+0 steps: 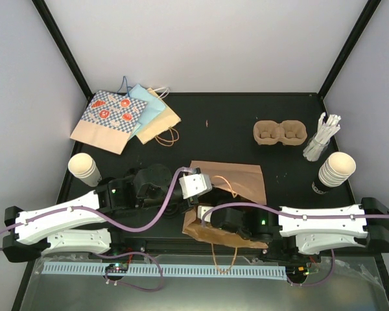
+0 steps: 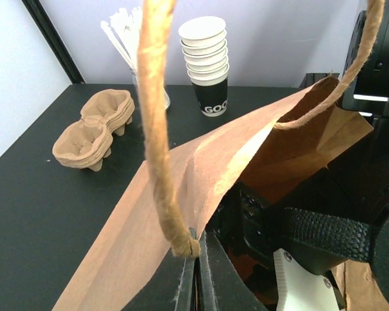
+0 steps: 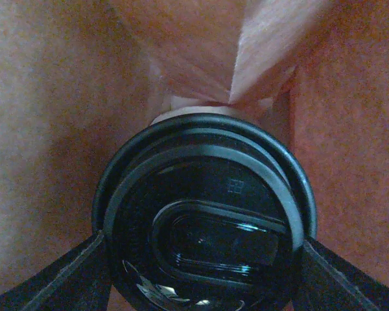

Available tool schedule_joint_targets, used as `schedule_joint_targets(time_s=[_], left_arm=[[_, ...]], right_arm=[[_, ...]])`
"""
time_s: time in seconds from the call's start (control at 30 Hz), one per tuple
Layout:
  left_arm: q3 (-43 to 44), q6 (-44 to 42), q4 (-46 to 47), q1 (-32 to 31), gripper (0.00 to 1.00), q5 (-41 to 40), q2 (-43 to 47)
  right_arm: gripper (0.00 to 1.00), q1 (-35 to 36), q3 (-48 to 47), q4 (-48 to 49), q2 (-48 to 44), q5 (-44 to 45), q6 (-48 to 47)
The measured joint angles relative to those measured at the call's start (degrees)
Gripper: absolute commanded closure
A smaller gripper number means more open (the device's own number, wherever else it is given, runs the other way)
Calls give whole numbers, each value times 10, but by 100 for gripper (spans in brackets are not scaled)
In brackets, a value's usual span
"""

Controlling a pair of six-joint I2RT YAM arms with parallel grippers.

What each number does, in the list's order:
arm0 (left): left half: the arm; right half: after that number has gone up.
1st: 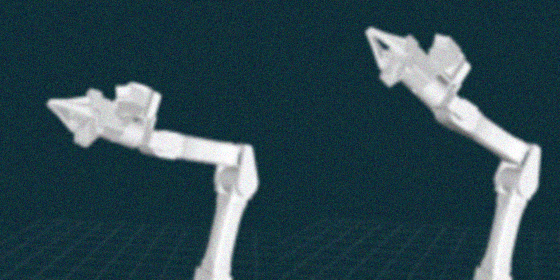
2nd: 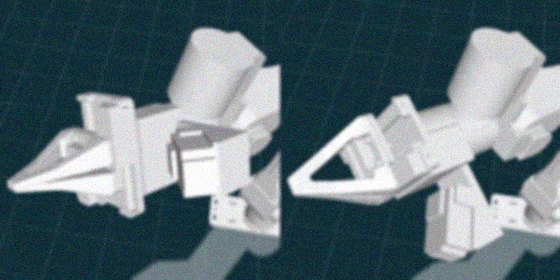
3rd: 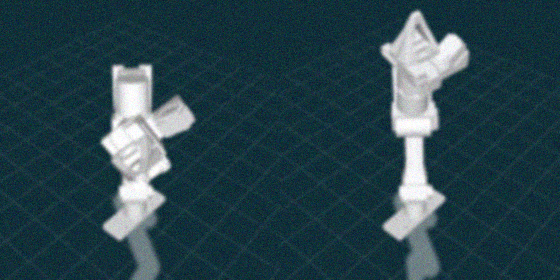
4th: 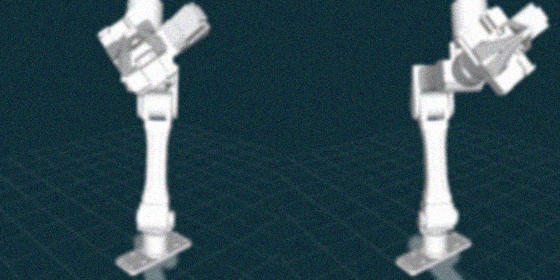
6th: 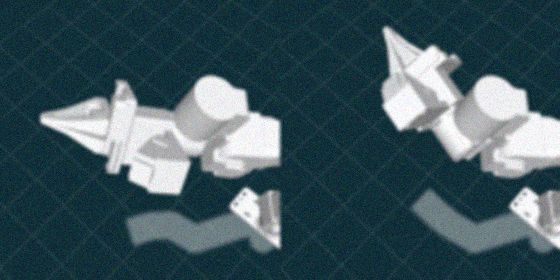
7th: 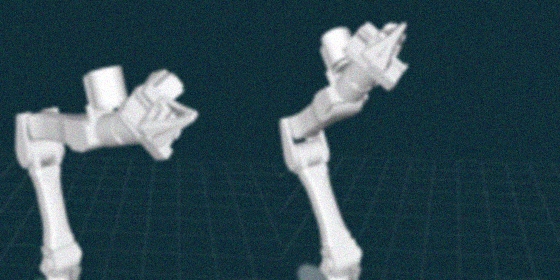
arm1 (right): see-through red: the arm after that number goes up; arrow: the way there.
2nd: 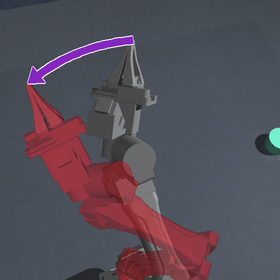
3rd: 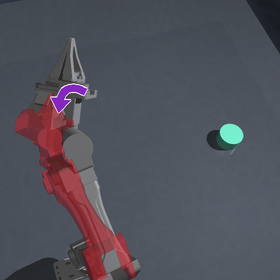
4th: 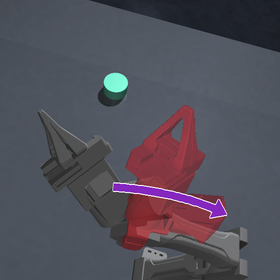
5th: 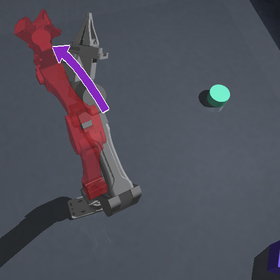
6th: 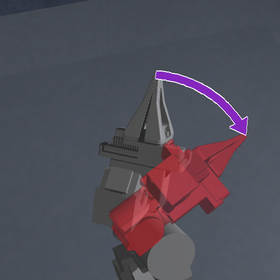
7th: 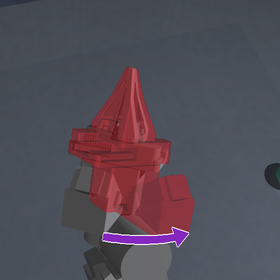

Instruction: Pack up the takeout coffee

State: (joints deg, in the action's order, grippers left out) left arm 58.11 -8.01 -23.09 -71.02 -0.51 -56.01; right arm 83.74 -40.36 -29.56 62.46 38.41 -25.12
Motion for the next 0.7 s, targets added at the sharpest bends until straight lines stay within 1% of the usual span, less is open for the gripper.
schedule_joint_targets(time_s=[0.23,0.7], left_arm=[[-2,0,1,-3,98,-6,2],[-2,4,0,-7,99,-4,3]], right_arm=[[56,-2,0,-20,2,-7,12],[56,-37,-14,-35,16,-45,10]])
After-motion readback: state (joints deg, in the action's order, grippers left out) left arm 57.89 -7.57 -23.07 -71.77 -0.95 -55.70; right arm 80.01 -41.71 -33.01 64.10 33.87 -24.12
